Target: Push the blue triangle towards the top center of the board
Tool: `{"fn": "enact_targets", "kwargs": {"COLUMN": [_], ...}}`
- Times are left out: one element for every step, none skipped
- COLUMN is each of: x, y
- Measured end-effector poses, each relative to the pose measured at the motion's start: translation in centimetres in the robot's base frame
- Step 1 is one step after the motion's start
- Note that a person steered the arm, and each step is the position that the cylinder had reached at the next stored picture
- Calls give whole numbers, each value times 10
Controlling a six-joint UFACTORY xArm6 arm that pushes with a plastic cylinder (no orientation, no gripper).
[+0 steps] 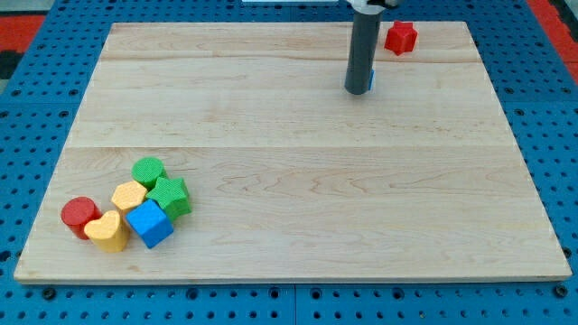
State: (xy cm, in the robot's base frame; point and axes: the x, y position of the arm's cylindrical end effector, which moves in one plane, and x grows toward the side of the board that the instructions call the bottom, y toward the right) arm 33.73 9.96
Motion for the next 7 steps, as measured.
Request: {"fn": "enact_targets", "kwargs": {"x": [-3,-22,-42,-62,-83,-100,-120], "y": [16,20,15,11,-3,-16,-26]}}
